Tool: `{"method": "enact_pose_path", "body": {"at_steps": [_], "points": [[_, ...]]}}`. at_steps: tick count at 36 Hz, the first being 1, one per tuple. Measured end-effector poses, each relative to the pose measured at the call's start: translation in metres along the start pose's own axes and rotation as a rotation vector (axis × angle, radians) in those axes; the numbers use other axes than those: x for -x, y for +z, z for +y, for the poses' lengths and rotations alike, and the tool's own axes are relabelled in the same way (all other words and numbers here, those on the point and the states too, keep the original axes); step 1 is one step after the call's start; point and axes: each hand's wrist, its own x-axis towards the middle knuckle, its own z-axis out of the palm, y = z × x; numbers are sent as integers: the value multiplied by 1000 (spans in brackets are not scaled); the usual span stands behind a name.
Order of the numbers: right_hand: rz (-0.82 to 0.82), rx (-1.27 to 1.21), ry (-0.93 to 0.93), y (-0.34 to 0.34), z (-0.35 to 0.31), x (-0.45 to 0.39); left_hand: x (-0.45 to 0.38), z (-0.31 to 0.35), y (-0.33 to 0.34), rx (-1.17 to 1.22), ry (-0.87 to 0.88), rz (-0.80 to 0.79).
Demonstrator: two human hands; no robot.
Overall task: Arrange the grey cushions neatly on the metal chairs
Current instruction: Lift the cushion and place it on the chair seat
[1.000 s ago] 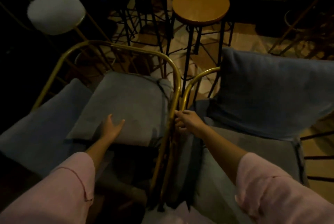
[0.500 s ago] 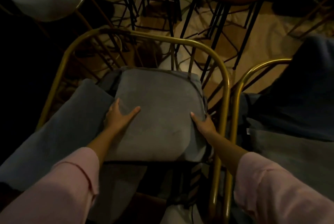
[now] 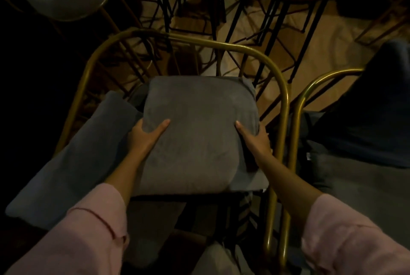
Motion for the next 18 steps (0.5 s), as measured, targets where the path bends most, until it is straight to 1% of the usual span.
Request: {"method": "enact_pose_path", "body": {"at_steps": [5,10,14,16,18], "points": [[-15,-82,-146,-10,-3,39,45,20,-21,99,128,143],[-15,-155,-336,-26,-13,86,94,55,-48,92,294,296],[26,-164,-484,-59,-17,116,134,85,-57,69,395,305],[85,-152,-557,-85,-16,129,155,94,-48,90,417,304],[182,-91,-607,-117,-13,142,177,101,-31,137,444,300]]}}
